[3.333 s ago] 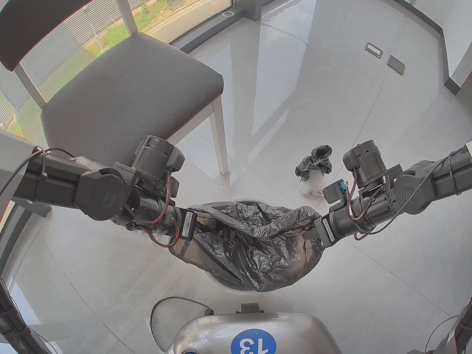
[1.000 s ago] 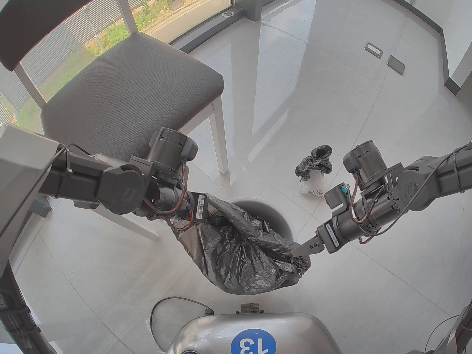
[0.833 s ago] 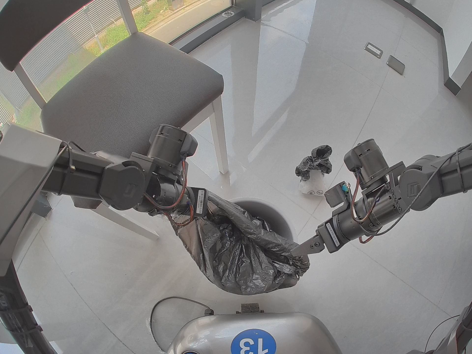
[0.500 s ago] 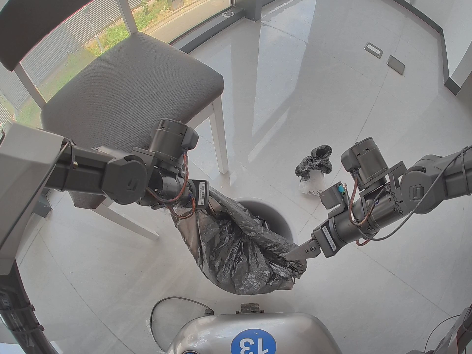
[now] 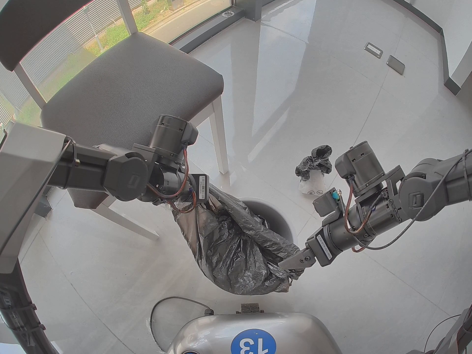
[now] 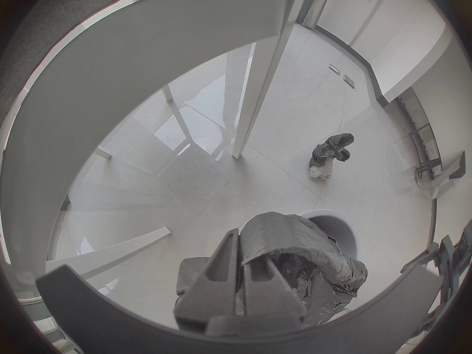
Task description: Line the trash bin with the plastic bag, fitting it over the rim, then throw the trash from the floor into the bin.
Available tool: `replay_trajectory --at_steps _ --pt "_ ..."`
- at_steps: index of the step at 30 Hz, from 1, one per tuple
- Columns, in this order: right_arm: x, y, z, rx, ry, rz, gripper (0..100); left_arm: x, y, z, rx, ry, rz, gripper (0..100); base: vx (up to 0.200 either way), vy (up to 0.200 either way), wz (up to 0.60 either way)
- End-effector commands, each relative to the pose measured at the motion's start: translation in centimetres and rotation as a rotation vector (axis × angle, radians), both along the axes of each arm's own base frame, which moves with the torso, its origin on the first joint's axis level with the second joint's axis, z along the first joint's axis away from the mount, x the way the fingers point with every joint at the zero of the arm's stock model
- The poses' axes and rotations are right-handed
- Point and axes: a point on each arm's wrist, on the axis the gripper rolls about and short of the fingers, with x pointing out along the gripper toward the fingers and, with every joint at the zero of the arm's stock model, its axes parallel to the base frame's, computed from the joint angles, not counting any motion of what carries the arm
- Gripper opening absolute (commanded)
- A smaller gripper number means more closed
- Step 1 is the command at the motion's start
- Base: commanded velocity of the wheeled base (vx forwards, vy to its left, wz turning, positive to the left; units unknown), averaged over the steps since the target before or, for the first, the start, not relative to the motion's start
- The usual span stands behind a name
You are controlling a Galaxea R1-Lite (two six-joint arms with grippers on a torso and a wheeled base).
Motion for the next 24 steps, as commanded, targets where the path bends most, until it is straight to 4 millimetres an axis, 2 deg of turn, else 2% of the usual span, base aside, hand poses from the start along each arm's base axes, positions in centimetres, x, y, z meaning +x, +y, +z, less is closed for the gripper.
replay_trajectory --at_steps 1,5,6,17,21,24 --pt "0.0 0.0 0.0 0.000 0.000 0.002 100 0.0 0.0 0.0 -0.001 0.000 0.003 0 0.000 0.000 0.00" --pt "0.0 0.0 0.0 -0.001 0.000 0.000 100 0.0 0.0 0.0 0.002 -0.001 0.004 0 0.000 0.000 0.00" --pt "0.0 0.0 0.0 -0.001 0.000 0.000 100 0.0 0.0 0.0 0.002 -0.005 0.005 100 0.000 0.000 0.00" --pt "0.1 0.4 0.1 0.004 -0.033 0.021 100 0.1 0.3 0.5 0.001 -0.030 0.036 100 0.000 0.000 0.00" --pt "0.3 0.6 -0.2 -0.032 -0.100 0.107 100 -0.2 0.4 1.2 -0.023 -0.044 0.052 100 0.000 0.000 0.00" --pt "1.0 1.1 -1.2 -0.090 -0.161 0.190 100 -0.9 0.6 2.5 -0.031 -0.076 0.058 100 0.000 0.000 0.00"
